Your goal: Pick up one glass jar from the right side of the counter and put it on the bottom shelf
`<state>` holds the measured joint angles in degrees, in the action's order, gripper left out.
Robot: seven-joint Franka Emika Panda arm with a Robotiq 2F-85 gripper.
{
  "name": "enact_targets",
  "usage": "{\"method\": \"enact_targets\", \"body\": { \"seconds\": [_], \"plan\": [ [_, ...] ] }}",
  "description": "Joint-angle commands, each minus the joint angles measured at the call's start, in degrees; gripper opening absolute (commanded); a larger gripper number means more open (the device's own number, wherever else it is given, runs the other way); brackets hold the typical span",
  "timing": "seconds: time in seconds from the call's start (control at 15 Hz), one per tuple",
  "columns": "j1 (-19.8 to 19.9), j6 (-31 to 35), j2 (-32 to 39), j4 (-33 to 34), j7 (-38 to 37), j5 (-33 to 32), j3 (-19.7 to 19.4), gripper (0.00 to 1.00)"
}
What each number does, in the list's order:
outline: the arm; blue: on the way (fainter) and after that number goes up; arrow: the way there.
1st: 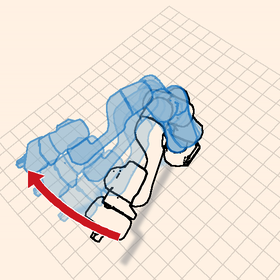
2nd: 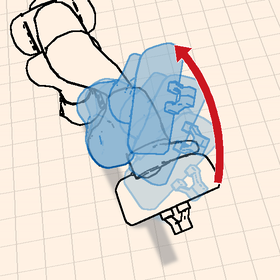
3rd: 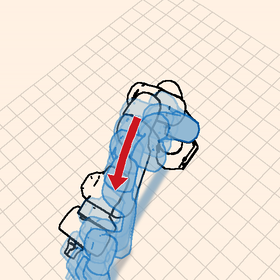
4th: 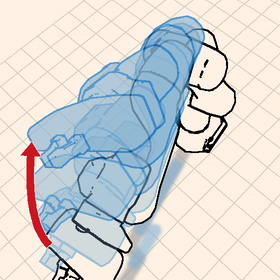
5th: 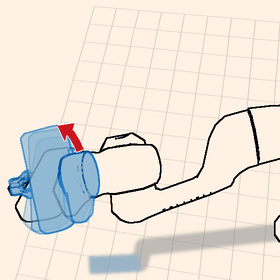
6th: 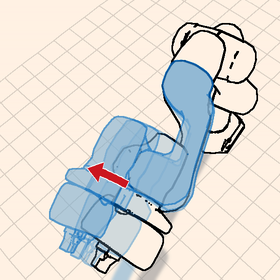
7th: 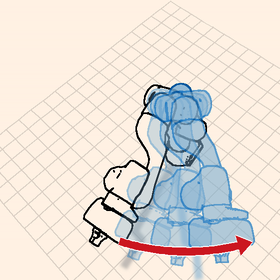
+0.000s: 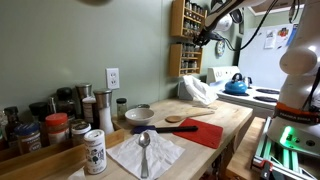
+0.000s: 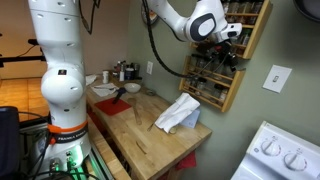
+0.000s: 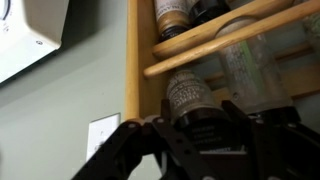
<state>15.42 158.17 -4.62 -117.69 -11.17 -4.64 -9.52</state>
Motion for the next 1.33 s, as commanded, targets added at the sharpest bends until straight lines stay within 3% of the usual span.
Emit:
{"method": "enact_targets", "body": {
  "seconds": [0.0, 0.07, 0.33, 0.47, 0.53, 0.6, 0.73, 1.27],
  "plan": [
    [-0.6, -1.2, 0.7, 1.5, 1.6, 0.9, -1.3, 0.64],
    [-0.6, -1.2, 0.8, 1.6, 1.7, 0.9, -1.4, 0.69],
    [-0.6, -1.1, 0.9, 2.0, 2.0, 1.1, -1.8, 0.68],
    [-0.6, -1.2, 0.9, 2.0, 2.1, 1.3, -1.9, 0.73],
    [-0.6, -1.5, 0.7, 2.0, 2.1, 1.1, -1.8, 0.86],
    [-0.6, -2.0, 0.5, 2.0, 2.2, 1.1, -1.9, 0.94],
    [-0.6, -3.0, 0.2, 2.0, 2.2, 0.7, -1.8, 0.98],
    [0.0, -5.0, 0.0, 3.1, 0.7, -1.4, -2.7, 1.0]
  ]
}}
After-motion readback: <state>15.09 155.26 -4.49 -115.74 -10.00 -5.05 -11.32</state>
